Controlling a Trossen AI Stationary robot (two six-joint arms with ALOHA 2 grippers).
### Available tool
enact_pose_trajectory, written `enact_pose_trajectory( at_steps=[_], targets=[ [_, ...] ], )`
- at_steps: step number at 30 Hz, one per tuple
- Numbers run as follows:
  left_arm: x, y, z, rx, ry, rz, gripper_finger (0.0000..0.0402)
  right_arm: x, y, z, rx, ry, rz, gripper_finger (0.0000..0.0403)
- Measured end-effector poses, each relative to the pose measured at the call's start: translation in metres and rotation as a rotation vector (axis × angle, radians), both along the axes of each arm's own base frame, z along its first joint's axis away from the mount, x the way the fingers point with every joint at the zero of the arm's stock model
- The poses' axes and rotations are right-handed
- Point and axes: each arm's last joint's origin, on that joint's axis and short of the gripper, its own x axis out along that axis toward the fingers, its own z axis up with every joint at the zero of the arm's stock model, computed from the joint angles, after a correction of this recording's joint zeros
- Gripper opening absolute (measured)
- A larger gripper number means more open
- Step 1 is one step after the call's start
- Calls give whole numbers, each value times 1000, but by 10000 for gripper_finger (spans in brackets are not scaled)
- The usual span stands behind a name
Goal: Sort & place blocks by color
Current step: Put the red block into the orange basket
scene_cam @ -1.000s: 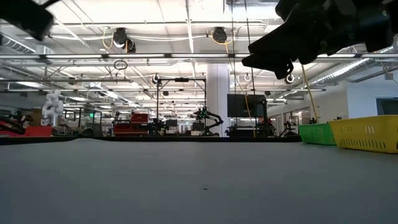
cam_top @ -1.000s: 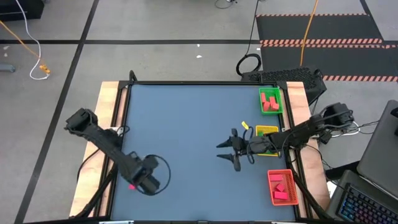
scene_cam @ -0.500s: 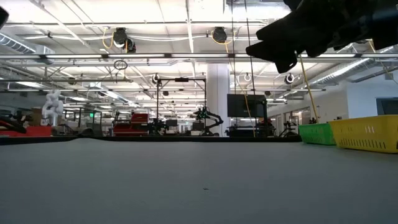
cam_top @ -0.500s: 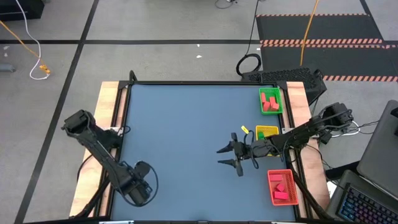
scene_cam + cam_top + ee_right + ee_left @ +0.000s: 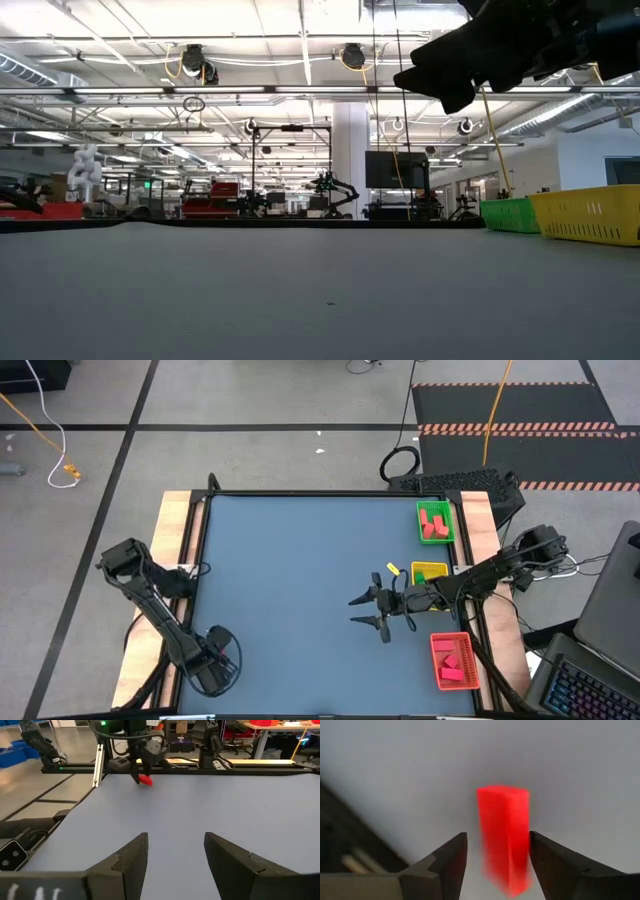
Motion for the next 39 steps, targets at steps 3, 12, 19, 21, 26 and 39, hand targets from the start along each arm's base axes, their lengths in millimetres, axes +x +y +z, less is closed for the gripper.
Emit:
enact_pose_trajectory(
  at_steps=[3, 12, 19, 21, 26, 39],
  targets=[
    [3, -3, -2, -30, -52, 0, 208, 0, 0, 0, -6, -3, 1, 187],
    [1, 1, -13, -45, -63, 17, 209, 0, 0, 1, -5, -8, 1, 187],
    [5, 4, -13, -61, -68, -57, 202, 0, 0, 1, 5, -11, -1, 187],
    [9, 6, -13, -73, -68, -93, 185, 0, 0, 2, 20, -15, -4, 187],
    [25, 17, -12, -82, -100, -202, 129, 1, 0, 3, 26, -25, -12, 187],
    [111, 52, 43, 211, -465, -581, 133, 3, -5, 8, 73, -83, -102, 187]
  ],
)
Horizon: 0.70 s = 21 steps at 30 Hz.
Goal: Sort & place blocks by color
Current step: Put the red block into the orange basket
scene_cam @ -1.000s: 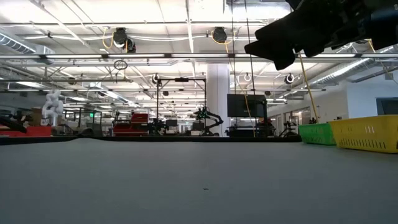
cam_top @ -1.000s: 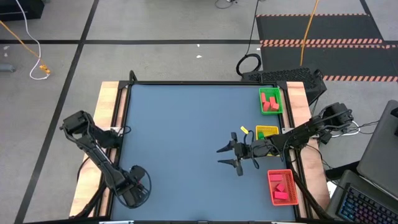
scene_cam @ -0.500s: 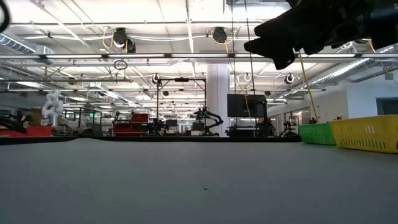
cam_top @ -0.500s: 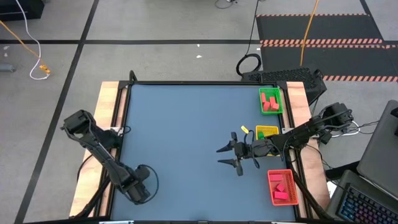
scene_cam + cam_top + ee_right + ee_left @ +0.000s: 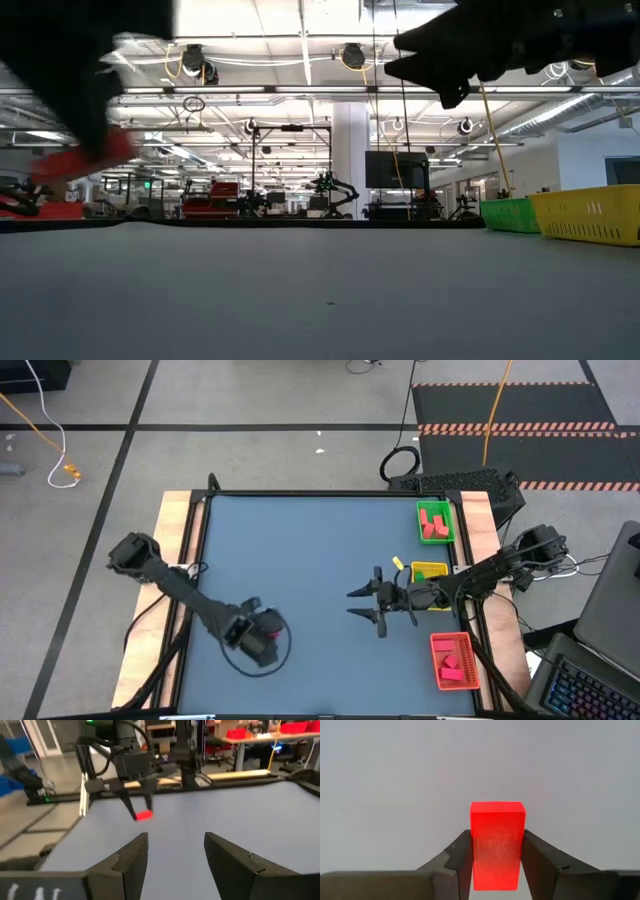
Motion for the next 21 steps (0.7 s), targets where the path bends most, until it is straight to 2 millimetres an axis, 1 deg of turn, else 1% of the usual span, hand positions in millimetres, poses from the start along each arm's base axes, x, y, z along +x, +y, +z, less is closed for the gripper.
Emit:
enact_pose_trajectory(
  at_steps=[5, 9, 15, 21],
  targets=[
    [35, 13, 26, 192, -242, -118, 149, 1, 0, 8, 16, -79, 6, 187],
    [58, 20, 39, 257, -425, -226, 152, 1, 1, 13, 19, -140, 7, 187],
    [79, 36, 53, 324, -586, -260, 154, 6, 3, 12, 1, -211, 26, 187],
    [91, 51, 60, 350, -659, -252, 155, 14, 6, 6, -28, -272, 31, 187]
  ],
)
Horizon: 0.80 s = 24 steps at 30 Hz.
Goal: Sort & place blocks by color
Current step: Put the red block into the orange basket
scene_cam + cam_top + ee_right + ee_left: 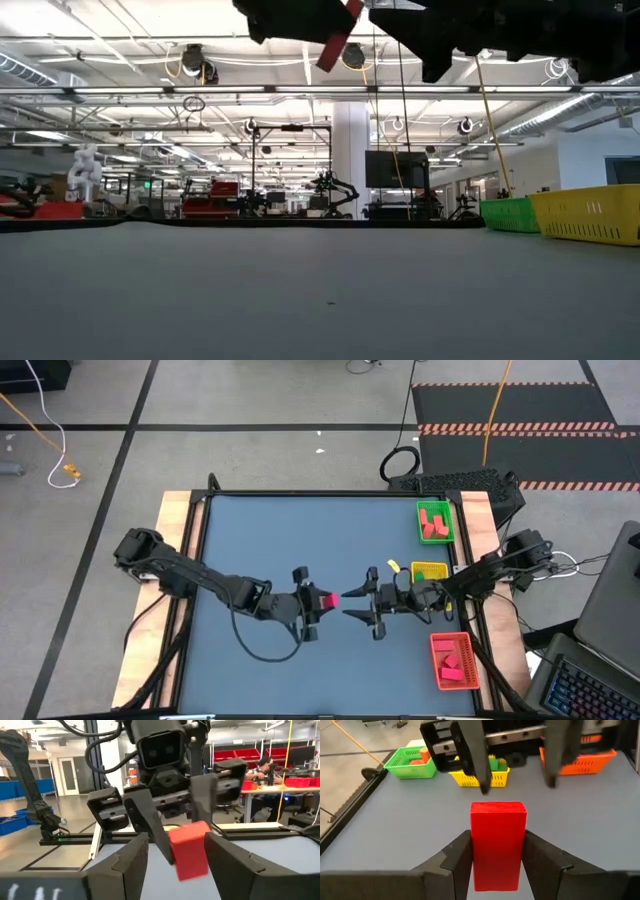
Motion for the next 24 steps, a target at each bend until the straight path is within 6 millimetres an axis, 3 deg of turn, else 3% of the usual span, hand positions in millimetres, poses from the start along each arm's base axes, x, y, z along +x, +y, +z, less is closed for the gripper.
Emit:
enact_pose_trajectory(
  at_steps=[12, 24],
  targets=[
    [8, 4, -10, 2, 15, -25, 156, 14, 4, 10, -143, -34, -28, 190],
    [10, 0, -7, -17, -19, -59, 156, 17, -1, 4, -140, 35, -70, 268]
  ],
)
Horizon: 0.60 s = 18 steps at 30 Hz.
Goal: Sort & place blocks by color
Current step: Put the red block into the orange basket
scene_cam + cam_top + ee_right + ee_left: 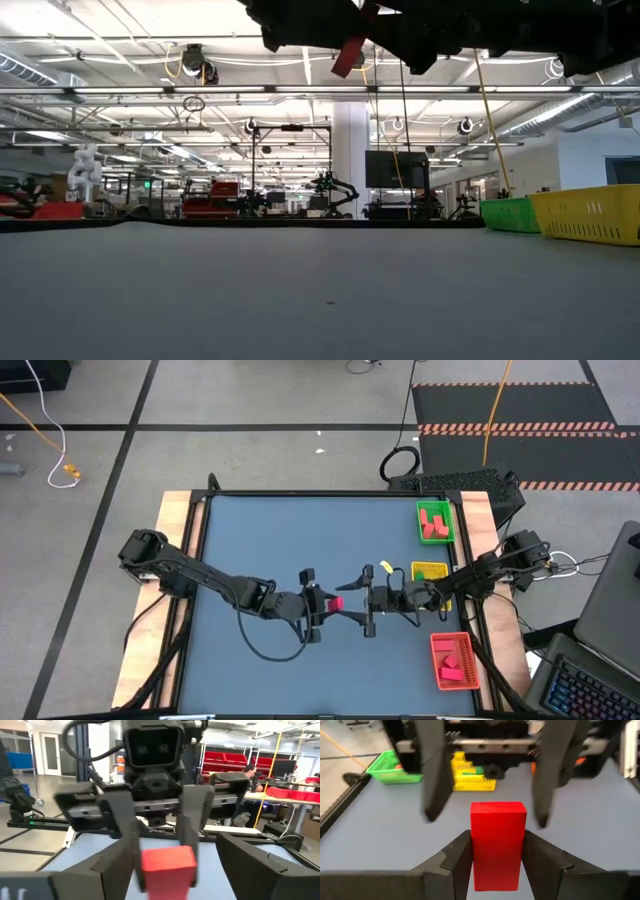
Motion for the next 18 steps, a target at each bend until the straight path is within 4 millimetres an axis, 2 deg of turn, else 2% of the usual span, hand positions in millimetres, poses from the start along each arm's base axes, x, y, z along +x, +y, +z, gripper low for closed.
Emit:
enact_pose_trajectory(
  at_steps=[8, 18],
  targets=[
    [1, -5, 4, -14, -38, -35, 156, 2, -1, -3, 3, -7, 3, 280],
    [1, -5, 4, -18, -38, -33, 156, 3, -1, -5, 13, -6, 6, 235]
  ],
)
